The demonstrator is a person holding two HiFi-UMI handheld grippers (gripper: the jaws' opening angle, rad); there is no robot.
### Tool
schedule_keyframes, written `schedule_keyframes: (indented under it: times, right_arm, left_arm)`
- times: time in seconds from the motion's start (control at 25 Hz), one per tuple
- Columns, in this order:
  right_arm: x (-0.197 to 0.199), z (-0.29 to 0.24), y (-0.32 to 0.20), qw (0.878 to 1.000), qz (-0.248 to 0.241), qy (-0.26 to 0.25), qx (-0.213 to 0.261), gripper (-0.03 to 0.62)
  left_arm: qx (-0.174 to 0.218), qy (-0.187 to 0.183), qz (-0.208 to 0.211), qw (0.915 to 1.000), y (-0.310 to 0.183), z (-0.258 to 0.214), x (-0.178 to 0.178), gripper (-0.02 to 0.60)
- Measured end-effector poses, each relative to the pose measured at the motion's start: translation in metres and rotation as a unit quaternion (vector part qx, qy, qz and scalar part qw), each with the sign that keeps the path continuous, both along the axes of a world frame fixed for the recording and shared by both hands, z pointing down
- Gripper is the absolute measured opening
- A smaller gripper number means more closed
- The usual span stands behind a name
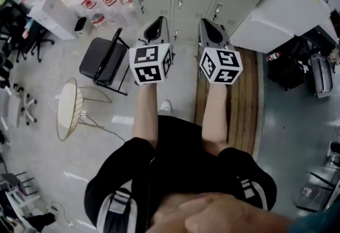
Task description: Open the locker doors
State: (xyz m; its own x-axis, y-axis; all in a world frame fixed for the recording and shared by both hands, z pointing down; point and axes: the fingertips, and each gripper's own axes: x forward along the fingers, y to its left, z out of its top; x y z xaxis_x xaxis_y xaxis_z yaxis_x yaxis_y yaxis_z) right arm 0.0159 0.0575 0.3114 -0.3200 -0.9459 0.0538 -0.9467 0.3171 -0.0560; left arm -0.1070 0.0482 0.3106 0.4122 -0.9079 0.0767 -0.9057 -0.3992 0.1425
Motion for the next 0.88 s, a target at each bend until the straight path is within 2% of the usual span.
schedule_keyframes:
  times: [0.24,0.52,0.88]
  right_arm:
    - [-0.005,-0.008,-0.048,1.0,0.018,0.002,0.011,0.017]
    - [-0.043,-0.004,-0.089,1.0,-0.003,0.026,0.009,0.017]
    - [-0.028,0.009,-0.123,0.999,0.017,0.04,-0.01,0.017]
  left_arm:
    - [0.013,0.001,0.016,0.9998,-0.048,-0.007,-0.006,0.011]
    - [0.012,0.014,0.021,0.9996,-0.088,-0.003,-0.022,0.011]
    - [-0.004,0.023,0.031,0.9993,-0.127,0.011,-0.012,0.011]
